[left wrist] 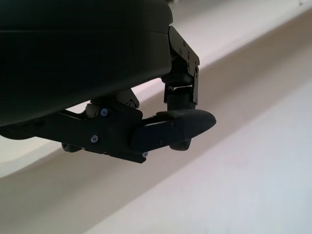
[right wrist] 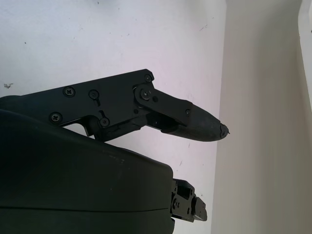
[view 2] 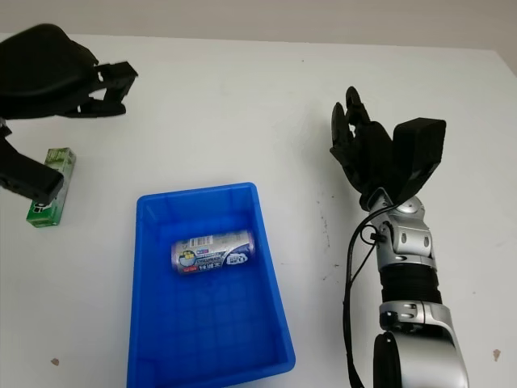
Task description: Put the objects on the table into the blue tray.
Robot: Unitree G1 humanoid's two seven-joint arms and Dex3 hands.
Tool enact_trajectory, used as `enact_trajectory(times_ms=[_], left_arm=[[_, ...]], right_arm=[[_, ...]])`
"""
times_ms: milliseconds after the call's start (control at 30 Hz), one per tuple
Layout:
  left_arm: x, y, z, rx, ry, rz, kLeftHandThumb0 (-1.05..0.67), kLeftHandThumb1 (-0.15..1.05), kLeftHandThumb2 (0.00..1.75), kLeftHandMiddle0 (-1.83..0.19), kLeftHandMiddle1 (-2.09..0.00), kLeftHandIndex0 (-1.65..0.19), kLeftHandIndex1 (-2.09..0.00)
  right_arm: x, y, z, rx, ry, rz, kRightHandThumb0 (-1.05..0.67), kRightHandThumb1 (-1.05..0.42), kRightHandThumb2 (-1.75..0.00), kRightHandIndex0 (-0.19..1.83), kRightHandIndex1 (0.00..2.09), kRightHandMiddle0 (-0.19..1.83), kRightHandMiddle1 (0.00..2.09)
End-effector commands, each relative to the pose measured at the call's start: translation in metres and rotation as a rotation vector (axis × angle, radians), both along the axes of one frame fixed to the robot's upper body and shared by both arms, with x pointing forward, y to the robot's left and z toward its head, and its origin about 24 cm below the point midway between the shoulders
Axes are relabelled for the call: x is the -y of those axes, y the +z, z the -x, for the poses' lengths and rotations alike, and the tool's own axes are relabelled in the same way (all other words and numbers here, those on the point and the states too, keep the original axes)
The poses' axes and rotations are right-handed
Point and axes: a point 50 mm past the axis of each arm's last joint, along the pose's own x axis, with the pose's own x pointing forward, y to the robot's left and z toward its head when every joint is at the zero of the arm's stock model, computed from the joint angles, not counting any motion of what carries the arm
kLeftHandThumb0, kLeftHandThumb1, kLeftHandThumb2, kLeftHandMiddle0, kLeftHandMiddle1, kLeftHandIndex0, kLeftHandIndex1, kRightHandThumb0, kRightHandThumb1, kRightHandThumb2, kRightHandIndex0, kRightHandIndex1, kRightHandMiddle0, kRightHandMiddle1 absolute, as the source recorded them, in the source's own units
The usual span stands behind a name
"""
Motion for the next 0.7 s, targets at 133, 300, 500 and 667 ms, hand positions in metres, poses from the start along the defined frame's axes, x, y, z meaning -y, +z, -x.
enact_trajectory(times_ms=[133, 300, 500, 667], left_arm=[[0.018, 0.023, 0.007, -0.127, -0.103, 0.4, -0.45, 1.05, 0.57, -1.05, -2.09, -0.66, -2.09], [0.038, 0.029, 0.013, -0.473, -0.226, 0.809, -0.44, 1.05, 0.58, -1.2, -2.09, -0.74, -2.09], [0.064, 0.031, 0.027, -0.702, -0.28, 1.037, -0.45, 1.05, 0.56, -1.14, -2.09, -0.84, -2.09], [0.081, 0.029, 0.038, -0.975, -0.305, 1.242, -0.42, 1.05, 0.58, -1.25, -2.09, -0.97, -2.09]], right_arm=[[0.001, 0.0, 0.0, 0.005, -0.004, -0.013, -0.57, -1.05, -0.69, -0.19, 0.0, -0.19, 0.0], [0.001, -0.001, 0.0, 0.011, 0.006, -0.002, -0.59, -1.05, -0.68, -0.19, 0.0, -0.19, 0.0], [0.0, -0.001, -0.001, 0.008, 0.007, -0.002, -0.6, -1.05, -0.66, -0.19, 0.0, -0.19, 0.0], [0.0, -0.002, -0.001, 0.005, 0.013, 0.002, -0.6, -1.05, -0.66, -0.19, 0.0, -0.19, 0.0]])
